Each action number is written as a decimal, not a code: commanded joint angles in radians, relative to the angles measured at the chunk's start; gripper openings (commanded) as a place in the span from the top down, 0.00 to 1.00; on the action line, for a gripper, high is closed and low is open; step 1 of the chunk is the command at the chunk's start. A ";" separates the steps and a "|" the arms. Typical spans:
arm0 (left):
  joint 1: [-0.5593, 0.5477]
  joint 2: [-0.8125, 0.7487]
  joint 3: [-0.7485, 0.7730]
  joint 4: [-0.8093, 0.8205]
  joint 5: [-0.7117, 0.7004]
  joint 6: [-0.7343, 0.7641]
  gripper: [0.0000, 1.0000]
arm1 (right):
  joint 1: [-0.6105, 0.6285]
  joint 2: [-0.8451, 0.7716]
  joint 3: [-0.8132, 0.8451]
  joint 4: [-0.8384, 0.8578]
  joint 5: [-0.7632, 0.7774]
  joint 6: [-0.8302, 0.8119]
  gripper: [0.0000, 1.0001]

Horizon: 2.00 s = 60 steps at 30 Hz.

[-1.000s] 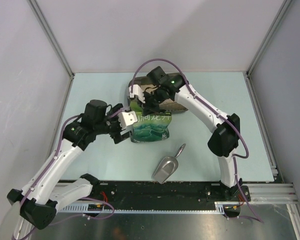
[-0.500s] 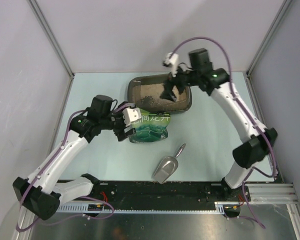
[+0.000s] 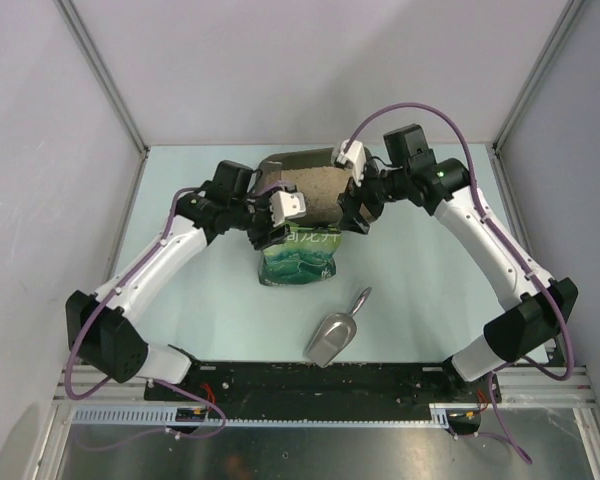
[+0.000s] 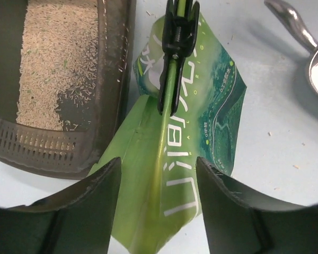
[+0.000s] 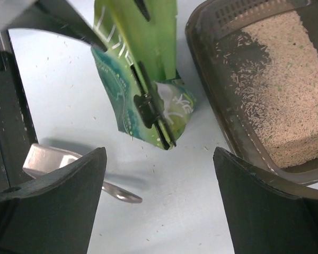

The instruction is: Fill the litter box with clean litter

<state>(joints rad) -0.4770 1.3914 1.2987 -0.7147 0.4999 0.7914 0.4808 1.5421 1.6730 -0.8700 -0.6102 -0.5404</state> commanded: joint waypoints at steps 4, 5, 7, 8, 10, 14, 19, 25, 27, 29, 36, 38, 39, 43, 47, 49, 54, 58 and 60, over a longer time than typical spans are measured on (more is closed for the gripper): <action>0.015 -0.009 -0.050 0.001 -0.008 0.089 0.51 | 0.031 -0.048 -0.036 -0.060 0.004 -0.203 0.24; 0.017 -0.012 -0.052 0.000 -0.006 0.075 0.60 | 0.036 -0.043 -0.035 -0.060 -0.005 -0.214 0.27; 0.018 -0.011 -0.053 0.001 0.003 0.052 0.67 | 0.039 -0.021 -0.029 -0.057 -0.017 -0.245 0.29; 0.018 -0.009 -0.055 0.000 0.011 0.025 0.74 | 0.048 -0.011 -0.025 -0.054 -0.026 -0.256 0.29; 0.021 0.000 -0.049 0.001 0.051 -0.001 0.82 | 0.062 0.007 -0.027 -0.049 -0.036 -0.283 0.28; 0.023 0.015 -0.041 0.003 0.110 -0.070 0.93 | 0.091 0.022 -0.050 -0.015 -0.057 -0.357 0.27; 0.023 0.012 -0.053 0.009 0.129 -0.095 0.94 | 0.111 0.044 -0.078 0.054 -0.069 -0.348 0.28; 0.026 0.017 -0.050 0.012 0.132 -0.106 0.96 | 0.134 0.056 -0.104 0.108 -0.042 -0.355 0.40; 0.029 0.024 -0.044 0.011 0.137 -0.112 0.96 | 0.139 0.058 -0.113 0.117 -0.030 -0.360 0.41; 0.031 0.031 -0.038 0.012 0.144 -0.116 0.96 | 0.142 0.059 -0.124 0.130 -0.017 -0.356 0.43; 0.035 0.049 -0.021 0.014 0.155 -0.129 0.96 | 0.142 0.065 -0.147 0.186 0.016 -0.328 0.50; 0.037 0.052 -0.018 0.014 0.157 -0.133 0.96 | 0.145 0.067 -0.150 0.201 0.033 -0.326 0.51; 0.037 0.054 -0.016 0.014 0.158 -0.133 0.96 | 0.147 0.067 -0.154 0.203 0.039 -0.326 0.52; 0.040 0.063 -0.006 0.012 0.155 -0.130 0.96 | 0.148 0.075 -0.156 0.198 0.052 -0.339 0.57; 0.040 0.075 0.004 0.014 0.161 -0.136 0.96 | 0.148 0.075 -0.159 0.204 0.053 -0.340 0.72; 0.041 0.080 0.007 0.012 0.163 -0.144 0.95 | 0.148 0.066 -0.160 0.210 0.044 -0.348 0.86; 0.043 0.093 0.020 0.012 0.151 -0.167 0.80 | 0.142 0.004 -0.156 0.194 0.007 -0.371 1.00; 0.049 0.093 0.027 0.012 0.143 -0.167 0.69 | 0.122 -0.065 -0.142 0.144 0.012 -0.379 1.00; 0.054 0.092 0.027 0.014 0.137 -0.166 0.66 | 0.085 -0.097 -0.137 0.117 0.016 -0.360 1.00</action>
<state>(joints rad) -0.4309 1.4879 1.2850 -0.7113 0.6079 0.6441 0.6106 1.5681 1.5181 -0.7143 -0.5735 -0.9024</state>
